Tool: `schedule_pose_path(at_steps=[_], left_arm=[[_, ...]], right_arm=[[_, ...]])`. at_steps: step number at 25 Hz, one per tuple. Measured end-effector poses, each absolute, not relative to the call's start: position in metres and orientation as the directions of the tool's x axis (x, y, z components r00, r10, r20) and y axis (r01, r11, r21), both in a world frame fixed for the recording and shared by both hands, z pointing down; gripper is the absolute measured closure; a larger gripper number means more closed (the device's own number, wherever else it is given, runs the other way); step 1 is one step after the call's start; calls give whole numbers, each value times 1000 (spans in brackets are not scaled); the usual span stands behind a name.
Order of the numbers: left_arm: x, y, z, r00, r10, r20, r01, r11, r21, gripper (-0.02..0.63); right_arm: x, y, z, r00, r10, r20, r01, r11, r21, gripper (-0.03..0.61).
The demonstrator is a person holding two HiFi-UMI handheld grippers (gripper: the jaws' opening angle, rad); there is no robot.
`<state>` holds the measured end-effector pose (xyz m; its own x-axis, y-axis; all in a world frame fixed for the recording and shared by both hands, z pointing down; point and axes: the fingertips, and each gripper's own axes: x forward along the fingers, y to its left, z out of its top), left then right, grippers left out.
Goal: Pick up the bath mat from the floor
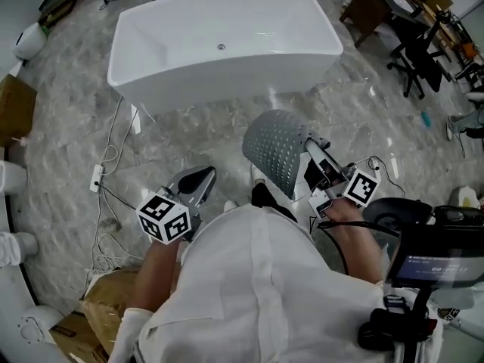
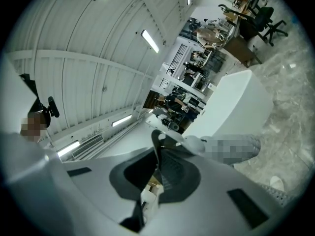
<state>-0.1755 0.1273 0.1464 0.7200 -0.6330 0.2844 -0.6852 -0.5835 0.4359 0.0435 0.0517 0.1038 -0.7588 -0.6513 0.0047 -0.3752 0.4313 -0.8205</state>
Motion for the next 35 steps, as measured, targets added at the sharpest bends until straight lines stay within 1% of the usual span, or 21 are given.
schedule_pose_path(at_steps=[21, 35], left_arm=[[-194, 147, 158, 718, -631, 294, -686, -570, 451, 607], [-182, 152, 161, 722, -622, 302, -683, -575, 450, 607]], right_arm=[[14, 68, 110, -778, -628, -8, -344, 436, -832, 566], [22, 70, 112, -776, -631, -11, -336, 428, -839, 567]])
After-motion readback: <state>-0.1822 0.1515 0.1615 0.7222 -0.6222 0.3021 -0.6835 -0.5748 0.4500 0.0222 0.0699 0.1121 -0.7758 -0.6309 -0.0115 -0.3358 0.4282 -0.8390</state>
